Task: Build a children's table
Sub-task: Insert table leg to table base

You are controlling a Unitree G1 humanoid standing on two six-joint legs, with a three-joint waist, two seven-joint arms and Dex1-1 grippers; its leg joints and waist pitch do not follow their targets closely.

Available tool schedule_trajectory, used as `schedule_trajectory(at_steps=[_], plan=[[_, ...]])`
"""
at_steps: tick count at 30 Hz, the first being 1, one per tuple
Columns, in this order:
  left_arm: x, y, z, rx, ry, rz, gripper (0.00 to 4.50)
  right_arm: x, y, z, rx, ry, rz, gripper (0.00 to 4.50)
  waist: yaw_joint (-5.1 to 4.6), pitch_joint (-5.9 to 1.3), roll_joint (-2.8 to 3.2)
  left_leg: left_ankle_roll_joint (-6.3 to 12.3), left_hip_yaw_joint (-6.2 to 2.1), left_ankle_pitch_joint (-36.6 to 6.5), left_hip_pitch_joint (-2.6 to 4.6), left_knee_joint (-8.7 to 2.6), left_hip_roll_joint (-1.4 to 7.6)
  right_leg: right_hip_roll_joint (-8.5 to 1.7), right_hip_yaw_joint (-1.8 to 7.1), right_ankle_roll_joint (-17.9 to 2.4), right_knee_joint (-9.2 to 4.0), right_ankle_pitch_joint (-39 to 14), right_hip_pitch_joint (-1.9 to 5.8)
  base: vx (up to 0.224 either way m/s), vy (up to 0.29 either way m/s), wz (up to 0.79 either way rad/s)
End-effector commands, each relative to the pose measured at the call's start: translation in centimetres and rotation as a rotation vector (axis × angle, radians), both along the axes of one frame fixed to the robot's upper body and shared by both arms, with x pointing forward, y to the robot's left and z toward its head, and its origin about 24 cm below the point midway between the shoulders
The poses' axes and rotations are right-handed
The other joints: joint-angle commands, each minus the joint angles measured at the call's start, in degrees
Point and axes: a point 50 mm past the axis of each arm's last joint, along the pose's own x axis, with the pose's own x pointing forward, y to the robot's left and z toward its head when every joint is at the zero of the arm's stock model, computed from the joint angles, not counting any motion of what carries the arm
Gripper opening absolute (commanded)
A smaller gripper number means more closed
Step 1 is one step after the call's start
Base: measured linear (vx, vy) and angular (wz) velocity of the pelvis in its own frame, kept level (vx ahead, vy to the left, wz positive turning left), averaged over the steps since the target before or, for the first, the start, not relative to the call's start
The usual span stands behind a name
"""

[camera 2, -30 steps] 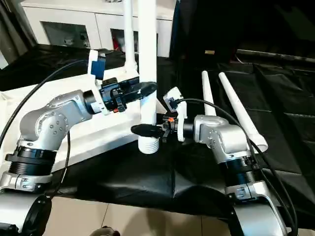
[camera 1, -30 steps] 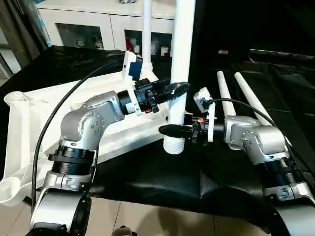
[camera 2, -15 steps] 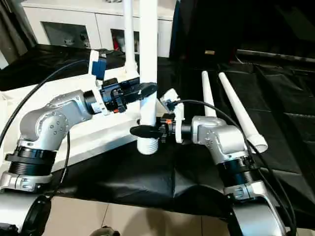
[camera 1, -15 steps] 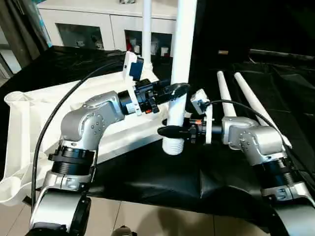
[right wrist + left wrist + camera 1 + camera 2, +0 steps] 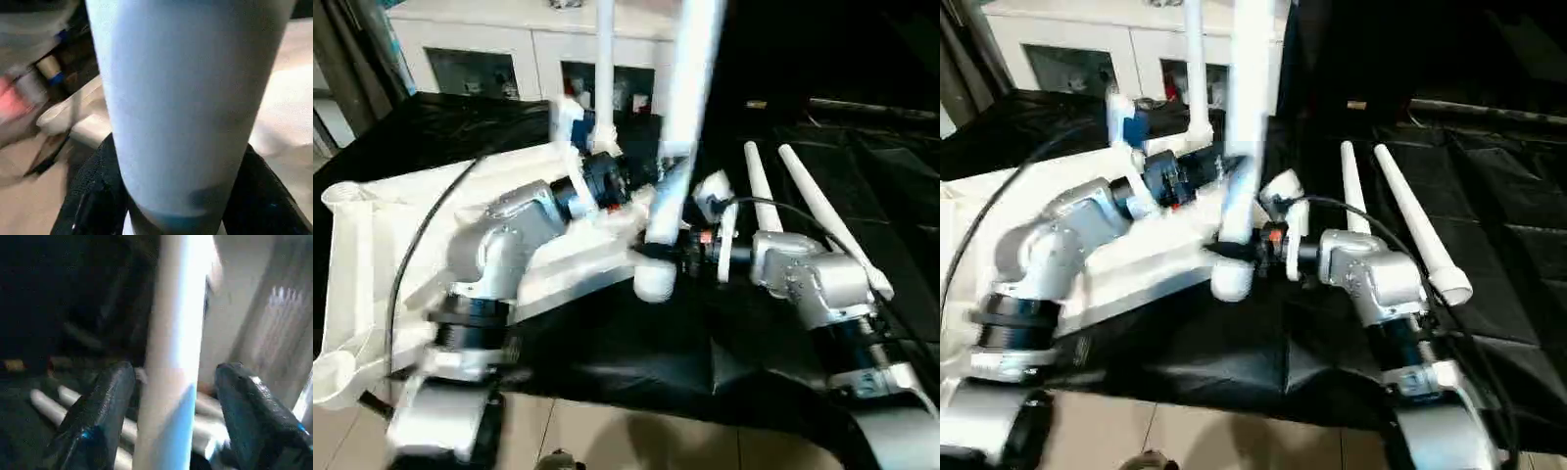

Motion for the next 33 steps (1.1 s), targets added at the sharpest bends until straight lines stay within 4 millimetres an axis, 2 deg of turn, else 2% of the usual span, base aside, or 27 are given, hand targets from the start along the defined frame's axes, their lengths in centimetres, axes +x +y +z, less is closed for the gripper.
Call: schedule_trajectory(at_steps=[1, 2, 4, 5, 6, 7, 8, 9, 10, 11, 12, 14, 15, 16, 17, 18, 19, 21, 23, 27, 29, 33], plan=[[0.9, 1.4, 0.8, -0.093, -0.015, 0.109, 2.95, 1.5, -1.5, 1.2, 0.041, -0.075, -0.2, 1.96, -0.04, -4.94, 0.11, -0.58, -0.83, -7.38, 1.11, -3.25, 1.96, -5.04, 2.78, -11.61, -3.81, -3.12, 3.46, 0.0, 0.0, 0.0], [1.1, 1.8, 0.5, -0.056, -0.007, 0.138, 2.95, 1.9, -2.3, 1.2, 0.05, -0.087, -0.291, 1.96, -0.06, -4.89, 0.29, -0.78, -0.86, -7.51, 1.18, -3.34, 2.08, -5.16, 2.82, -11.43, -3.85, -3.47, 3.26, 0.0, 0.0, 0.0], [1.2, 1.9, 0.0, 0.007, 0.005, 0.146, 2.95, 2.1, -3.0, 1.1, 0.041, -0.1, -0.354, 1.95, -0.19, -4.96, 0.11, -1.04, -0.87, -7.3, 1.37, -3.45, 2.04, -4.9, 2.8, -10.38, -3.75, -3.37, 3.29, 0.0, 0.0, 0.0], [0.9, 1.8, -1.7, 0.242, -0.019, 0.118, 2.95, 2.1, -4.4, 0.7, -0.017, -0.129, -0.44, 1.95, -0.16, -5.0, 0.59, -0.83, -1.02, -6.25, 1.35, -3.51, 2.09, -4.74, 2.78, -9.37, -3.64, -2.15, 3.22, 0.0, 0.0, 0.0], [0.7, 1.6, -3.0, 0.383, -0.032, 0.089, 2.95, 2.1, -5.0, 0.5, -0.054, -0.147, -0.467, 1.95, -0.23, -5.06, 0.6, -0.78, -1.03, -5.94, 1.45, -3.51, 2.1, -4.59, 2.78, -8.79, -3.53, -1.86, 3.16, 0.0, 0.0, 0.0], [0.7, 1.6, -3.0, 0.383, -0.032, 0.089, 2.95, 2.1, -5.0, 0.5, -0.054, -0.147, -0.467, 1.95, -0.36, -5.03, 0.83, -0.74, -0.92, -5.67, 1.48, -3.41, 2.0, -4.44, 2.82, -8.08, -3.52, -1.37, 3.08, 0.0, 0.0, 0.0], [0.5, 1.6, -3.8, 0.47, -0.039, 0.067, 2.95, 2.0, -5.3, 0.4, -0.076, -0.158, -0.481, 1.95, -0.32, -5.02, 0.94, -0.76, -0.95, -5.69, 1.51, -3.46, 1.97, -4.54, 2.83, -8.09, -3.56, -1.24, 3.15, 0.0, 0.0, 0.0], [-0.2, 1.7, -6.7, 0.732, -0.054, -0.027, 2.95, 1.9, -6.0, -0.1, -0.118, -0.169, -0.51, 1.95, -0.29, -5.04, 1.63, -1.19, -0.94, -6.08, 1.4, -3.37, 1.93, -4.65, 2.87, -8.57, -3.38, -0.77, 3.19, 0.0, 0.0, 0.0], [-0.3, 1.7, -7.3, 0.773, -0.05, -0.042, 2.95, 1.9, -6.2, -0.2, -0.127, -0.173, -0.52, 1.95, -0.16, -5.01, 2.18, -0.95, -1.14, -6.79, 1.43, -3.44, 1.93, -4.61, 2.83, -7.91, -3.98, -1.72, 2.99, 0.0, 0.0, 0.0], [-0.5, 1.9, -8.5, 0.849, -0.034, -0.064, 2.95, 1.9, -6.5, -0.5, -0.147, -0.18, -0.544, 1.95, -0.51, -4.96, 2.2, -1.58, -1.05, -8.53, 1.42, -3.5, 1.83, -4.6, 2.86, -8.09, -3.74, -2.46, 3.19, 0.0, 0.0, 0.0], [-0.4, 1.9, -8.9, 0.859, -0.016, -0.057, 2.95, 1.9, -6.5, -0.6, -0.156, -0.183, -0.552, 1.95, -0.63, -4.97, 2.21, -1.77, -1.0, -9.0, 1.41, -3.6, 1.85, -4.64, 2.82, -8.33, -3.97, -2.75, 3.26, 0.0, 0.0, 0.0], [-0.1, 1.9, -9.5, 0.876, 0.022, -0.05, 2.95, 1.8, -6.4, -0.6, -0.157, -0.188, -0.559, 1.95, -0.68, -5.08, 2.34, -1.62, -0.93, -8.98, 1.24, -3.31, 1.69, -4.71, 2.87, -10.06, -3.74, -2.04, 3.51, 0.0, 0.0, 0.0], [-0.2, 2.0, -9.8, 0.89, 0.041, -0.06, 2.95, 1.7, -6.4, -0.7, -0.156, -0.187, -0.553, 1.95, -0.68, -5.08, 2.34, -1.62, -0.93, -8.98, 1.24, -3.31, 1.69, -4.71, 2.87, -10.06, -3.74, -2.04, 3.51, 0.0, 0.0, 0.0], [-0.2, 2.0, -10.1, 0.914, 0.064, -0.077, 2.95, 1.5, -6.2, -0.8, -0.156, -0.187, -0.547, 1.95, -0.8, -4.97, 2.57, -1.05, -0.96, -9.08, 1.1, -3.29, 1.68, -4.67, 2.84, -10.71, -3.88, -2.2, 3.56, 0.0, 0.0, 0.0], [-0.2, 2.0, -10.3, 0.922, 0.076, -0.078, 2.77, 1.5, -6.2, -0.9, -0.162, -0.189, -0.543, 1.95, -0.81, -5.03, 2.83, -0.58, -1.03, -8.65, 1.0, -3.21, 1.62, -4.69, 2.78, -11.21, -3.7, -2.05, 3.63, 0.0, 0.0, 0.0], [-0.2, 2.1, -10.5, 0.93, 0.088, -0.08, 2.66, 1.4, -6.1, -1.0, -0.169, -0.19, -0.539, 1.95, -0.95, -4.94, 2.64, -0.24, -0.93, -8.62, 0.97, -3.19, 1.58, -4.63, 2.78, -11.21, -3.9, -2.43, 3.58, 0.0, 0.0, 0.0], [-0.1, 2.1, -10.9, 0.948, 0.105, -0.067, 2.58, 1.2, -6.1, -1.2, -0.182, -0.194, -0.53, 1.95, -1.08, -4.88, 2.98, 0.24, -0.95, -8.61, 0.93, -3.16, 1.57, -4.61, 2.74, -11.25, -4.08, -3.37, 3.48, 0.0, 0.0, 0.0], [0.2, 2.2, -11.2, 0.962, 0.115, -0.046, 2.53, 1.2, -6.0, -1.4, -0.191, -0.201, -0.527, 1.95, -1.25, -5.03, 3.25, 0.54, -1.02, -8.53, 0.93, -3.1, 1.54, -4.69, 2.7, -11.04, -4.09, -4.19, 3.6, 0.0, 0.0, 0.0], [0.5, 2.4, -11.4, 0.976, 0.11, -0.031, 2.22, 1.1, -5.9, -1.4, -0.189, -0.205, -0.527, 1.95, -1.51, -5.09, 3.58, 0.7, -1.09, -8.8, 0.83, -3.1, 1.5, -4.64, 2.65, -10.79, -4.26, -4.94, 3.64, 0.0, 0.0, 0.0], [0.8, 2.7, -11.6, 0.987, 0.118, -0.019, 2.04, 1.1, -5.9, -1.4, -0.189, -0.207, -0.524, 1.95, -1.61, -5.19, 3.58, 1.11, -1.08, -8.87, 0.96, -3.07, 1.57, -4.53, 2.6, -11.11, -4.28, -4.04, 3.48, 0.0, 0.0, 0.0], [0.8, 3.0, -12.0, 1.009, 0.131, -0.022, 1.71, 1.0, -5.9, -1.4, -0.191, -0.21, -0.521, 1.94, -1.6, -5.18, 3.69, 1.27, -1.09, -9.09, 0.99, -3.08, 1.67, -4.6, 2.6, -11.59, -4.21, -3.61, 3.46, 0.0, 0.0, 0.0], [0.7, 3.3, -12.3, 1.022, 0.147, -0.027, 1.48, 1.0, -5.9, -1.4, -0.196, -0.212, -0.516, 1.94, -1.55, -5.15, 3.77, 1.32, -1.08, -9.56, 1.05, -3.12, 1.73, -4.67, 2.61, -11.99, -4.24, -3.83, 3.38, 0.0, 0.0, 0.0]])
